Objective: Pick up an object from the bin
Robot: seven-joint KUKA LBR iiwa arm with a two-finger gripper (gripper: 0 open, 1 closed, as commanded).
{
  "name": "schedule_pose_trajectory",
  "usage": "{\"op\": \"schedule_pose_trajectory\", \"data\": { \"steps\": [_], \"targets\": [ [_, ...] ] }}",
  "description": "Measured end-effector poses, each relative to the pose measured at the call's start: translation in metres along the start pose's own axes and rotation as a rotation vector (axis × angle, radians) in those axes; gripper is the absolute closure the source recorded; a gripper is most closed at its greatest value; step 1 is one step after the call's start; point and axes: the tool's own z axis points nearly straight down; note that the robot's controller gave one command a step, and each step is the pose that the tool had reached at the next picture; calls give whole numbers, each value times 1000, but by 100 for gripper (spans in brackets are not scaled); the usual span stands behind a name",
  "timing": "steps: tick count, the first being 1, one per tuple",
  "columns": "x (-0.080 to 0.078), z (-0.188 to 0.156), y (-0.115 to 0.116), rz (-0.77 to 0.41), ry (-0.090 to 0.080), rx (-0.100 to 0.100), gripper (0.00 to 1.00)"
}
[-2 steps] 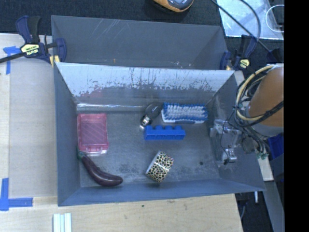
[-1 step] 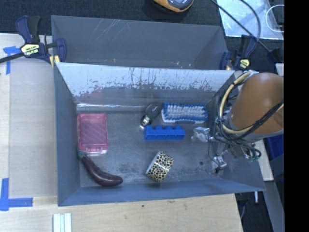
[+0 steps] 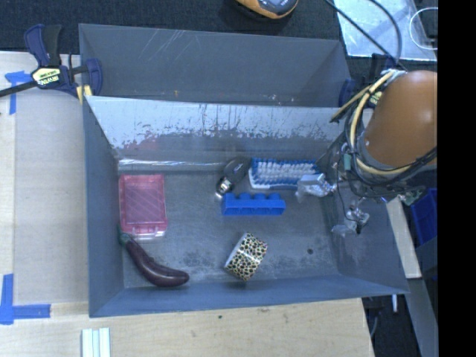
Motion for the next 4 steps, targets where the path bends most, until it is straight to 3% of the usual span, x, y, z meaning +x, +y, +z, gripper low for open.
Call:
{"op": "schedule_pose_trajectory", "data": {
  "steps": [1, 2, 3, 4],
  "targets": [
    [25, 59, -1, -67, -1, 4, 0],
    [-57, 60, 13, -41, -2, 1, 0],
    [-40, 54, -6, -362, -3, 4, 0],
    [-46, 83, -26, -419, -5, 4, 0]
  ]
}}
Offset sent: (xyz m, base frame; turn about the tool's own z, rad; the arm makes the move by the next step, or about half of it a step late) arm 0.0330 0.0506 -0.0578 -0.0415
